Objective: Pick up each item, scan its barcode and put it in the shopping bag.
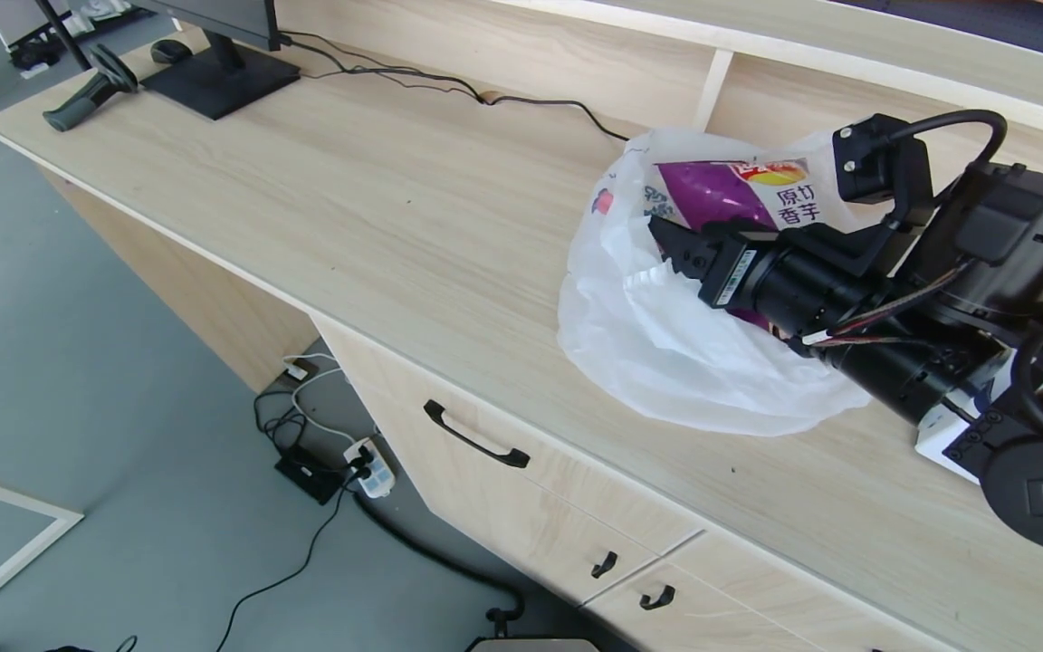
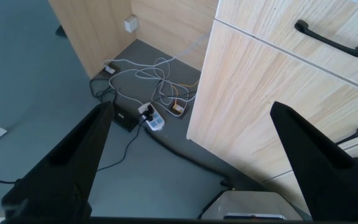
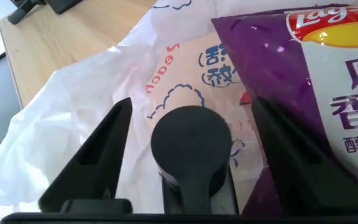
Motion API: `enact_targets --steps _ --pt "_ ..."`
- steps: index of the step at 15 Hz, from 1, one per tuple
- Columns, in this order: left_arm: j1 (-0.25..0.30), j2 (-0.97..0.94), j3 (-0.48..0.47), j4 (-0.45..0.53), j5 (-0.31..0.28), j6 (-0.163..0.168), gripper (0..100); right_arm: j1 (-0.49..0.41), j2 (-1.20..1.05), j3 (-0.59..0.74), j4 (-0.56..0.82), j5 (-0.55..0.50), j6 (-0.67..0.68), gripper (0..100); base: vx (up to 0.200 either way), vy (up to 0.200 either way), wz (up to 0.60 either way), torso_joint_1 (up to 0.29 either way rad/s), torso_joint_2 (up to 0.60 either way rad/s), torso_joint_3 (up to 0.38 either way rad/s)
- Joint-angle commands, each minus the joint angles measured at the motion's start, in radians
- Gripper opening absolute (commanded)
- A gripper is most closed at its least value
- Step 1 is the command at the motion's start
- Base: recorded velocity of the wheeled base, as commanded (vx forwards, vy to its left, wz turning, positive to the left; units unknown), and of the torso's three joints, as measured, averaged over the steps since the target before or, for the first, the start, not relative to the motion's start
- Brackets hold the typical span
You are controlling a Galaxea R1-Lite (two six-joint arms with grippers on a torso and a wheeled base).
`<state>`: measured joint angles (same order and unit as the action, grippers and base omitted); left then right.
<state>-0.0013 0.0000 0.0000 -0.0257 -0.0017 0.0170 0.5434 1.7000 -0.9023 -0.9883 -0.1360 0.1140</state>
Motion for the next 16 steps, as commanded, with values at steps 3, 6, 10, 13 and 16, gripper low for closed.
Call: enact_targets --steps 3,6,10,13,16 --pt "0.0 0.002 0.0 0.0 0.0 0.0 100 -0.005 0.0 -0.001 0.0 0.001 0.006 100 0.0 0.0 0.0 0.0 0.0 0.0" --pt "0.0 0.002 0.0 0.0 0.0 -0.002 100 -0.005 -0.014 -0.007 -0.006 -0.005 -0.002 100 0.0 0.0 0.0 0.0 0.0 0.0" --pt "0.0 0.002 0.0 0.001 0.0 -0.002 100 0.03 -0.068 -0.055 0.007 0.013 -0.079 100 0.0 0.0 0.0 0.0 0.0 0.0" --pt "0.0 0.002 0.0 0.001 0.0 -0.002 100 0.03 -0.094 -0.122 0.054 0.021 -0.109 100 0.0 0.0 0.0 0.0 0.0 0.0" --pt "0.0 0.002 0.0 0.001 0.0 -0.002 100 0.029 -0.149 -0.118 0.059 0.015 -0.139 100 0.0 0.0 0.0 0.0 0.0 0.0"
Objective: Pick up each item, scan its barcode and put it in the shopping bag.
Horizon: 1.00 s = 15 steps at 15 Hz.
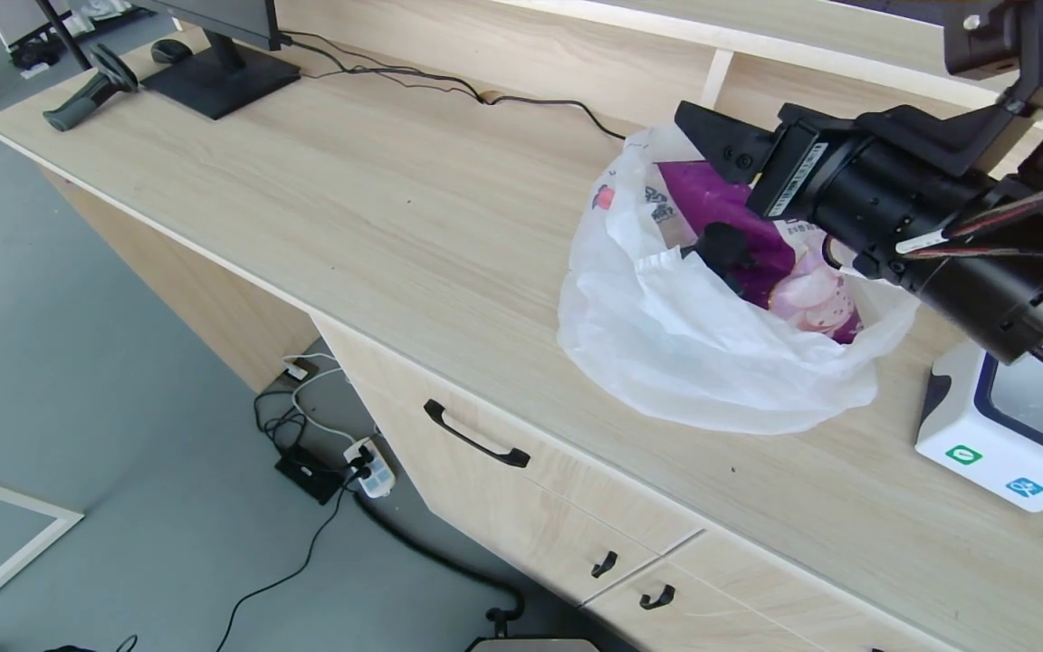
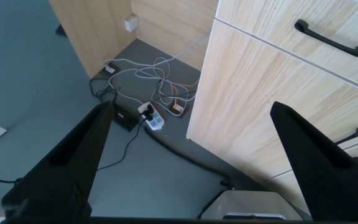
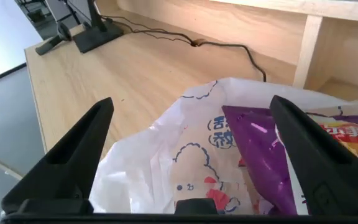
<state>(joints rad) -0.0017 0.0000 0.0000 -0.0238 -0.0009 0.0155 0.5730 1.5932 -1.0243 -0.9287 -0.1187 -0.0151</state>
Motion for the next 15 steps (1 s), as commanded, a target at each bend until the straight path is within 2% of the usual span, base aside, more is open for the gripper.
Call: enact_targets --steps 1,3,7,8,9,10,12,13,15 --pt "0.0 0.002 0.0 -0.001 0.001 0.0 100 -0.001 -0.085 0.026 -0.001 -0.004 -0.017 100 0.0 0.0 0.0 0.0 0.0 0.0" --pt "0.0 0.002 0.0 -0.001 -0.001 0.0 100 -0.005 -0.211 0.15 -0.001 -0.004 -0.069 100 0.0 0.0 0.0 0.0 0.0 0.0" --pt "0.0 0.002 0.0 -0.001 -0.001 0.003 100 -0.005 -0.556 0.61 -0.001 -0.004 -0.157 100 0.0 0.0 0.0 0.0 0.0 0.0" --pt "0.0 0.002 0.0 -0.001 -0.001 0.003 100 -0.005 -0.585 0.651 -0.001 -0.004 -0.16 100 0.0 0.0 0.0 0.0 0.0 0.0" --pt "0.0 0.002 0.0 -0.001 -0.001 0.003 100 -0.004 -0.691 0.776 0.005 0.004 -0.174 100 0.0 0.0 0.0 0.0 0.0 0.0" --pt "0.0 0.002 0.0 -0.001 -0.001 0.003 100 -0.004 -0.771 0.846 0.024 0.005 -0.186 100 0.0 0.0 0.0 0.0 0.0 0.0" --pt "0.0 0.002 0.0 -0.001 -0.001 0.007 100 -0.004 -0.946 0.951 0.139 0.011 -0.184 100 0.0 0.0 0.0 0.0 0.0 0.0" --pt "0.0 0.002 0.0 -0.001 -0.001 0.029 100 0.001 -1.082 0.986 0.278 0.039 -0.181 100 0.0 0.0 0.0 0.0 0.0 0.0" --pt "0.0 0.002 0.0 -0.001 -0.001 0.032 100 0.001 -1.283 0.991 0.538 0.065 -0.172 100 0.0 0.0 0.0 0.0 0.0 0.0"
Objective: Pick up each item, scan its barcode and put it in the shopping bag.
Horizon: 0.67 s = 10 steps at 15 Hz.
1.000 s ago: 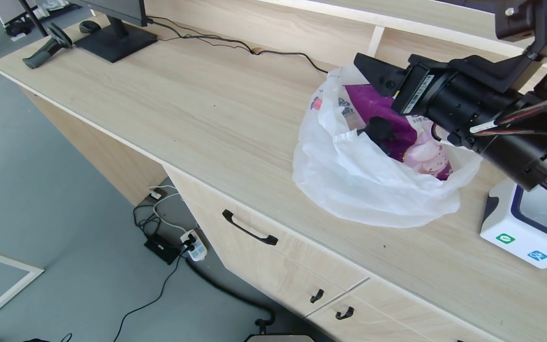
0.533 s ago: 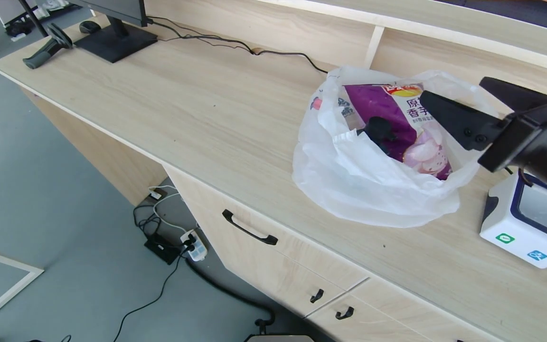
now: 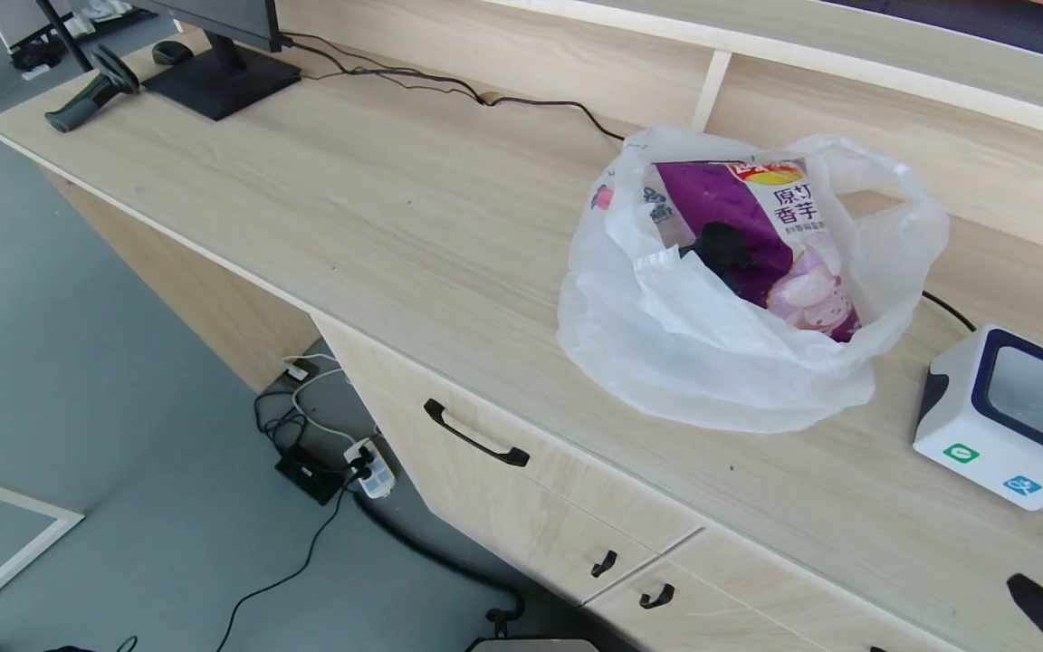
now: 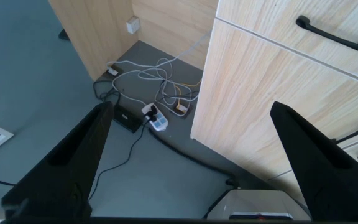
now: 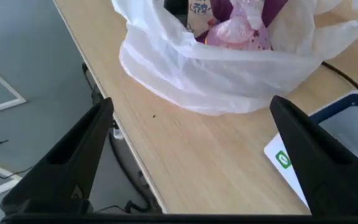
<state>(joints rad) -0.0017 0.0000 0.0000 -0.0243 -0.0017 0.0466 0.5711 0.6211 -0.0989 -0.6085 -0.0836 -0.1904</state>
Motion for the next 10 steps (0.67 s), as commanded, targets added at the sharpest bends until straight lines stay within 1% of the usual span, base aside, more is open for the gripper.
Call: enact_targets --steps 1,2,3,4,5,6,7,8,9,10 --pt "0.0 0.002 0.0 0.001 0.0 -0.004 100 0.001 -0.504 0.041 0.49 0.031 0.003 100 0.0 0.0 0.0 0.0 0.0 0.0" --pt "0.0 0.002 0.0 0.001 0.0 -0.004 100 0.001 -0.621 0.015 0.656 0.031 0.011 100 0.0 0.0 0.0 0.0 0.0 0.0" --pt "0.0 0.002 0.0 0.003 0.0 -0.004 100 -0.005 -0.621 -0.027 0.814 0.031 0.032 100 0.0 0.0 0.0 0.0 0.0 0.0" --pt "0.0 0.002 0.0 0.004 0.0 -0.004 100 -0.008 -0.621 -0.065 0.88 0.013 0.057 100 0.0 0.0 0.0 0.0 0.0 0.0" --pt "0.0 0.002 0.0 0.004 -0.001 -0.004 100 -0.01 -0.621 -0.067 0.885 0.001 0.06 100 0.0 0.0 0.0 0.0 0.0 0.0" --pt "0.0 0.002 0.0 0.004 0.0 -0.004 100 -0.05 -0.621 -0.077 0.883 -0.022 0.083 100 0.0 0.0 0.0 0.0 0.0 0.0" --pt "0.0 0.002 0.0 0.004 -0.001 -0.004 100 -0.181 -0.59 -0.102 0.882 -0.031 0.14 100 0.0 0.0 0.0 0.0 0.0 0.0" --pt "-0.001 0.002 0.0 0.004 -0.001 -0.004 100 -0.373 -0.478 -0.137 0.88 -0.028 0.215 100 0.0 0.0 0.0 0.0 0.0 0.0" --pt "0.0 0.002 0.0 0.004 -0.001 -0.004 100 -0.57 -0.422 -0.143 0.882 0.019 0.226 100 0.0 0.0 0.0 0.0 0.0 0.0" --pt "-0.001 0.002 0.0 0.004 -0.001 -0.004 100 -0.682 -0.435 -0.128 0.889 0.134 0.197 100 0.0 0.0 0.0 0.0 0.0 0.0"
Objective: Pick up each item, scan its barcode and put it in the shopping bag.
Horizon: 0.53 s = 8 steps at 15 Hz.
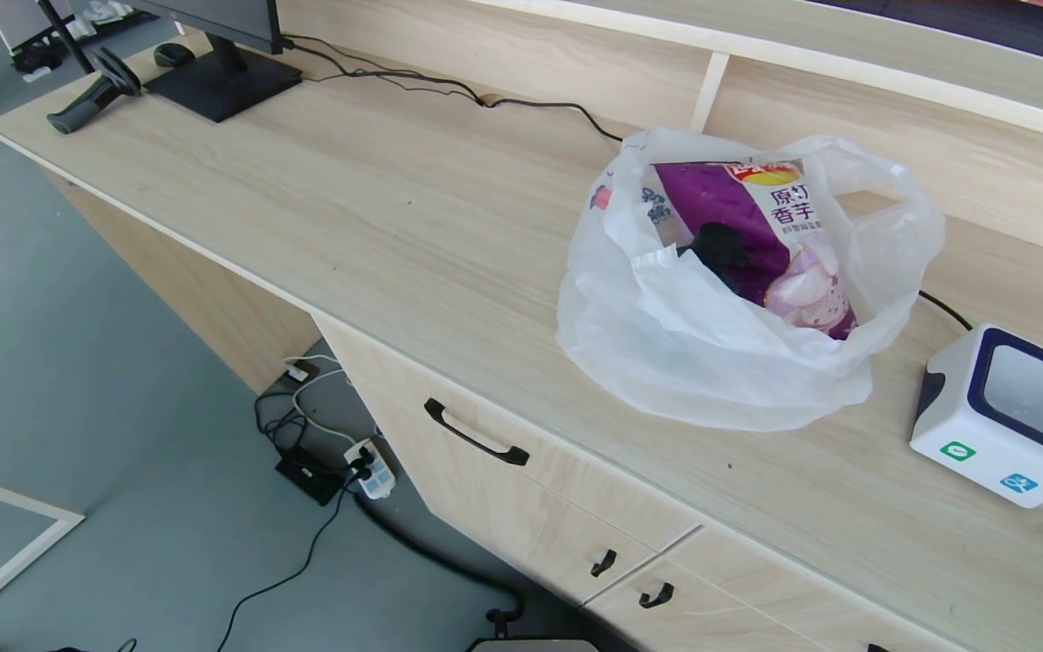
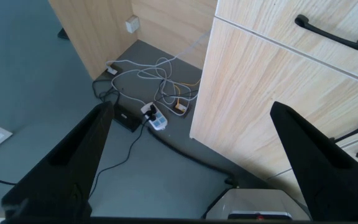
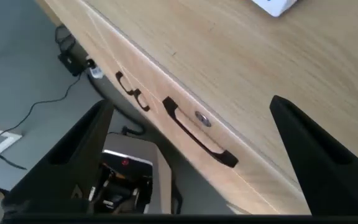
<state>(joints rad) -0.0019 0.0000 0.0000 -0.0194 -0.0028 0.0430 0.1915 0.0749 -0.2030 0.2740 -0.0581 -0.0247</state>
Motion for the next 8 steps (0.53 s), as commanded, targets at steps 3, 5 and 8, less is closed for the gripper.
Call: enact_targets --steps 3,5,8 --pt "-0.001 0.002 0.0 -0.001 0.0 -0.002 100 -0.389 0.022 0.063 -0.045 0.195 0.009 100 0.0 0.0 0.0 0.0 0.0 0.0" --pt "-0.001 0.002 0.0 -0.001 0.0 -0.002 100 -0.382 0.019 0.128 -0.21 0.33 -0.012 100 0.0 0.0 0.0 0.0 0.0 0.0" --pt "-0.001 0.002 0.0 -0.001 0.0 -0.002 100 -0.38 0.019 0.195 -0.358 0.422 -0.07 100 0.0 0.0 0.0 0.0 0.0 0.0"
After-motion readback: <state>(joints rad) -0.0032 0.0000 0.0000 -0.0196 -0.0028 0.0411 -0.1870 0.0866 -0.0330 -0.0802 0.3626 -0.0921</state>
